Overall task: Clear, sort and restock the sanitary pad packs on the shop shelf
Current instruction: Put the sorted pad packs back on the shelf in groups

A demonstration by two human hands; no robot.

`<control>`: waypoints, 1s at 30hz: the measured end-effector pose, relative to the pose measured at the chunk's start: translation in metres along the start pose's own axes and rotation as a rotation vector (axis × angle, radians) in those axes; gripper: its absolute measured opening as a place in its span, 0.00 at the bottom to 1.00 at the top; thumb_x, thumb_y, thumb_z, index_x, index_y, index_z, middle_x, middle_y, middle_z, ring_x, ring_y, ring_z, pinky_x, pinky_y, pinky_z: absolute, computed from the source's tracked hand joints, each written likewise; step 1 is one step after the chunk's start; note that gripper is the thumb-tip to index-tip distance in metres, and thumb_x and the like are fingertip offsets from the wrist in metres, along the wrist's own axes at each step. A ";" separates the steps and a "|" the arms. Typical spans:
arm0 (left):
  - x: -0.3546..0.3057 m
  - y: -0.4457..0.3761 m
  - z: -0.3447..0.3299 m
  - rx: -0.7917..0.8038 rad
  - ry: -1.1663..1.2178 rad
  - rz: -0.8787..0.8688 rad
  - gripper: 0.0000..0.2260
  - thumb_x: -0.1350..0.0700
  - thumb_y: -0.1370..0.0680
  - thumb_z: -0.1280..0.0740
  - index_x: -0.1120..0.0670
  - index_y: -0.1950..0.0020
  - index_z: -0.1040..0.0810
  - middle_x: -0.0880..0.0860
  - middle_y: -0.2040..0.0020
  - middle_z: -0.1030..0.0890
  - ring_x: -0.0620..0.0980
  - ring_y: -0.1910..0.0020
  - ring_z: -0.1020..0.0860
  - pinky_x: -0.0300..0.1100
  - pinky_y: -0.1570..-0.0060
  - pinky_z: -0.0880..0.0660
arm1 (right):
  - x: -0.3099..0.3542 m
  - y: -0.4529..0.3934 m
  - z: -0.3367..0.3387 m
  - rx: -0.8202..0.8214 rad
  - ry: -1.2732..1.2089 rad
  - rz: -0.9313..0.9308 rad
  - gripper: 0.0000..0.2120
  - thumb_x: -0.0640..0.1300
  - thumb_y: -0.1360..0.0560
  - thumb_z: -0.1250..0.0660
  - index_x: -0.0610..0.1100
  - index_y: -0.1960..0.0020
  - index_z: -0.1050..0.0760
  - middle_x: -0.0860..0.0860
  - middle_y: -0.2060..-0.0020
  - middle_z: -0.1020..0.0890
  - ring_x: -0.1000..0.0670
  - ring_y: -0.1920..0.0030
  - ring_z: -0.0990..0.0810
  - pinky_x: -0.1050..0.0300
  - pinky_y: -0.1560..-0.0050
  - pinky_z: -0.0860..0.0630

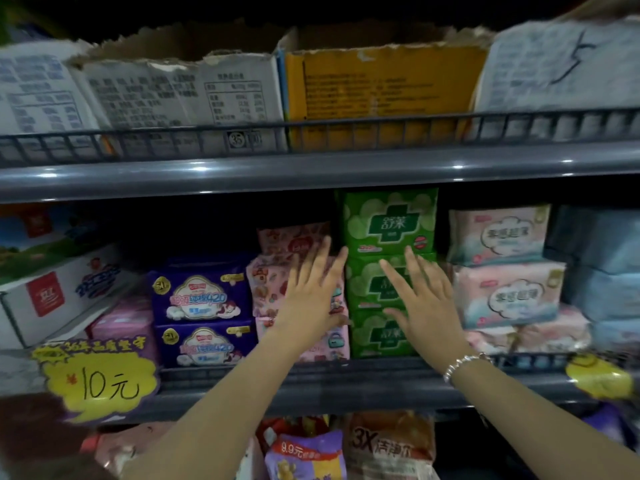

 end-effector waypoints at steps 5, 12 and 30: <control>-0.040 -0.023 -0.017 -0.066 -0.207 -0.088 0.59 0.31 0.45 0.24 0.55 0.23 0.46 0.59 0.23 0.47 0.61 0.25 0.46 0.61 0.32 0.37 | -0.020 -0.010 -0.025 0.286 -0.040 -0.086 0.47 0.51 0.25 0.31 0.56 0.25 0.67 0.49 0.26 0.67 0.38 0.23 0.61 0.47 0.28 0.56; -0.031 -0.034 -0.037 -0.069 -0.265 -0.078 0.62 0.39 0.48 0.19 0.52 0.22 0.49 0.59 0.22 0.50 0.62 0.25 0.48 0.60 0.30 0.45 | -0.023 -0.013 -0.039 0.332 0.051 -0.081 0.57 0.54 0.34 0.23 0.57 0.24 0.65 0.52 0.23 0.60 0.35 0.23 0.53 0.42 0.32 0.34; -0.146 -0.048 -0.013 -0.070 -0.002 -0.131 0.49 0.38 0.34 0.26 0.56 0.22 0.46 0.58 0.23 0.40 0.55 0.24 0.43 0.57 0.28 0.51 | -0.120 0.040 0.051 -0.072 -0.006 -0.160 0.31 0.42 0.35 0.21 0.42 0.34 0.25 0.41 0.35 0.24 0.44 0.35 0.35 0.44 0.36 0.37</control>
Point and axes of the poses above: each hand's wrist, its own y-axis away from the middle knuckle, its own z-axis out of the back of the hand, x = y × z, the point moved 9 cm from there along -y, towards the middle knuckle
